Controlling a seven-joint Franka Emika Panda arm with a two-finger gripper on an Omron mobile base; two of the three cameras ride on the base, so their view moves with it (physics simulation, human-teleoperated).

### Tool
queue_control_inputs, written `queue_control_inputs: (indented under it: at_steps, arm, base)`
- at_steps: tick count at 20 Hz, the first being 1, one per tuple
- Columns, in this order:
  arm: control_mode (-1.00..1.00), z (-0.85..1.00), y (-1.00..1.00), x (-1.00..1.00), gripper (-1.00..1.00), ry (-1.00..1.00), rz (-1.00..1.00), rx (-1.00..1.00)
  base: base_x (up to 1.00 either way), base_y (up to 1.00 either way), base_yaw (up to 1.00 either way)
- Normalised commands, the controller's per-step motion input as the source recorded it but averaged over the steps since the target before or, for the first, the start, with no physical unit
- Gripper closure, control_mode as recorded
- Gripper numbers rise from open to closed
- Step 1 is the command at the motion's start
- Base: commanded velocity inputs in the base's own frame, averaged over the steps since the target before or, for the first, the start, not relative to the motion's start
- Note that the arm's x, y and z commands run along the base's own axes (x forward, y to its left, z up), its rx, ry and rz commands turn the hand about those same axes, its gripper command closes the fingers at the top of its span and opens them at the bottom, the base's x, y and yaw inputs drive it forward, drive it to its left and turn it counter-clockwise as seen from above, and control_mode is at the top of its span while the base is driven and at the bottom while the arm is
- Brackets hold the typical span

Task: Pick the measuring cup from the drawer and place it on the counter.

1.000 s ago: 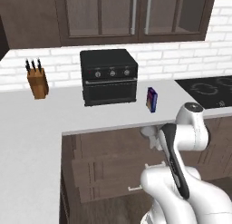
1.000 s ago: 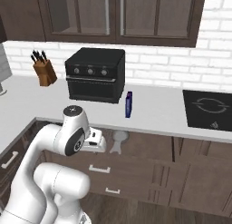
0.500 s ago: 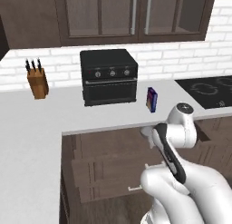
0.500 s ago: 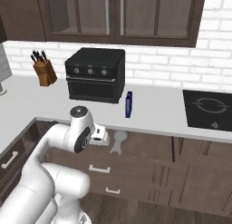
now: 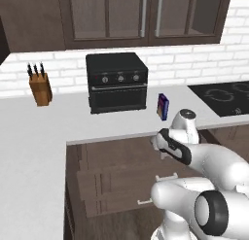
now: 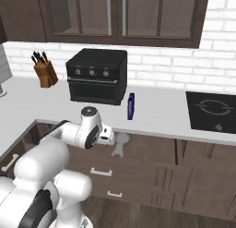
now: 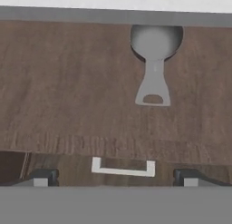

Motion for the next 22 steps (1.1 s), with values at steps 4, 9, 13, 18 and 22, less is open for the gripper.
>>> queue_control_inputs:
  at_steps: [4, 9, 13, 18, 22]
  arm:
    - [-1.0, -0.39, 0.0, 0.23, -1.0, 0.01, 0.0, 0.0]
    - [-1.0, -0.45, 0.0, 0.14, -1.0, 0.0, 0.0, 0.0]
    - [-1.0, -0.52, 0.0, 0.01, -1.0, 0.0, 0.0, 0.0]
    - [-1.0, -0.33, 0.0, 0.06, -1.0, 0.0, 0.0, 0.0]
    - [-1.0, -0.06, 0.0, 0.24, -1.0, 0.01, 0.0, 0.0]
  base:
    - [0.0, 0.0, 0.0]
    - [0.0, 0.0, 0.0]
    - [0.0, 0.0, 0.0]
    - [0.0, 0.0, 0.0]
    - [0.0, 0.0, 0.0]
